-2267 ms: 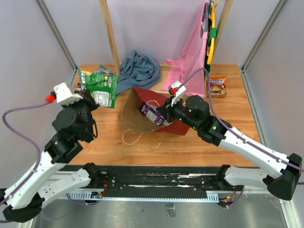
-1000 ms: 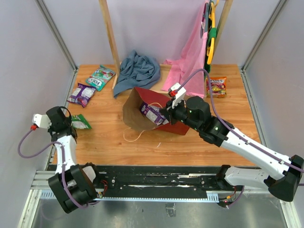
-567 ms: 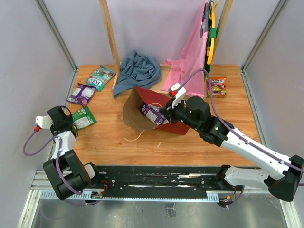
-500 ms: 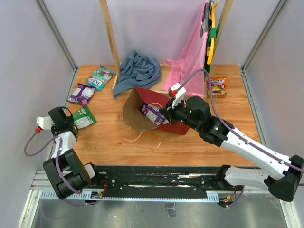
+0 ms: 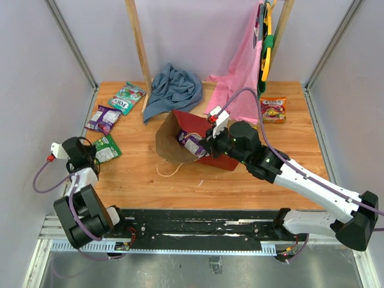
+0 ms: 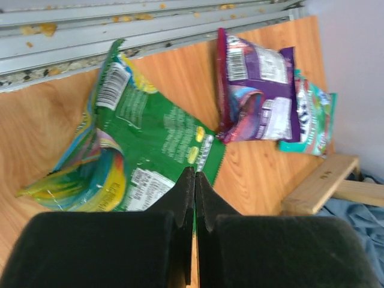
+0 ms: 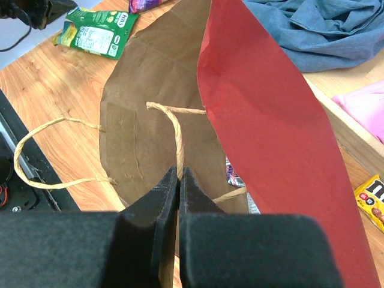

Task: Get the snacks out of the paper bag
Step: Place the snack at the center of the board, then take out the snack from the paper bag.

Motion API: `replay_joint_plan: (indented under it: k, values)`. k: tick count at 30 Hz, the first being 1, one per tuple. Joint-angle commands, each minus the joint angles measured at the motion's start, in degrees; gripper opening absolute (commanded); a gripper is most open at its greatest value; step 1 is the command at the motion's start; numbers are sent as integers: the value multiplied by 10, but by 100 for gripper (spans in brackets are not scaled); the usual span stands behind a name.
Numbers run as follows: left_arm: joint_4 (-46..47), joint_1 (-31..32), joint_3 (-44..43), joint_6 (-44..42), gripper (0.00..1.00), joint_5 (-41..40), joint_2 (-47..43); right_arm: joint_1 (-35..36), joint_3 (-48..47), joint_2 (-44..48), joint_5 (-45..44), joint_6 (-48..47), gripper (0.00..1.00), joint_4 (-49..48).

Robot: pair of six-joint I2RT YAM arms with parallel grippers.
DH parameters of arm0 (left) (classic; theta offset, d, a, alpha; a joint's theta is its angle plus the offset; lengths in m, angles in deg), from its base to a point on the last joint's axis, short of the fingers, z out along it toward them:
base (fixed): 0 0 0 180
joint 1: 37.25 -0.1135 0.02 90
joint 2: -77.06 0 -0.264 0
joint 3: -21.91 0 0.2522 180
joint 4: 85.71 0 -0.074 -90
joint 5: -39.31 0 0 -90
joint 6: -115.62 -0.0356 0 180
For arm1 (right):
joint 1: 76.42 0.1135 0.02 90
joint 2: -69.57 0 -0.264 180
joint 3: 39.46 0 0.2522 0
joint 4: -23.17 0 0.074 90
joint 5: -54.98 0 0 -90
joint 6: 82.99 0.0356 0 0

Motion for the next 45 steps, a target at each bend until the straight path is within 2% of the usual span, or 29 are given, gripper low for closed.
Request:
replay_joint_plan:
  k: [1, 5, 8, 14, 19, 25, 28, 37, 41, 45]
  values:
    - [0, -3, -30, -13, 1, -34, 81, 9, -12, 6, 11, 4, 1, -4]
    - [-45, -3, -85, 4, 0, 19, 208, 9, -12, 6, 9, 4, 1, -4]
    - [-15, -2, -76, 21, 1, 45, 255, 9, -15, 4, 7, 4, 1, 2]
    - [11, -3, -59, 34, 1, 43, 242, 9, -16, -1, 0, 1, 1, 4]
    - [-12, -3, -70, 13, 0, 57, 177, 9, -25, -16, 7, 1, 1, 2]
    - [-71, -4, -91, -31, 1, -7, 29, 9, -27, -15, 13, -4, 1, 4]
    - [-88, -4, -98, -40, 0, -25, 14, 9, -26, -16, 17, -4, 1, 3]
    - [-132, -5, -79, 22, 1, -128, 101, 9, -20, -1, 10, -10, 1, 18]
    - [-197, -5, -124, 34, 0, -168, 181, 9, -24, -5, 16, -8, 1, 18]
    - [-242, -5, -165, 26, 1, -162, 228, 9, -31, -16, 25, -5, 1, 15]
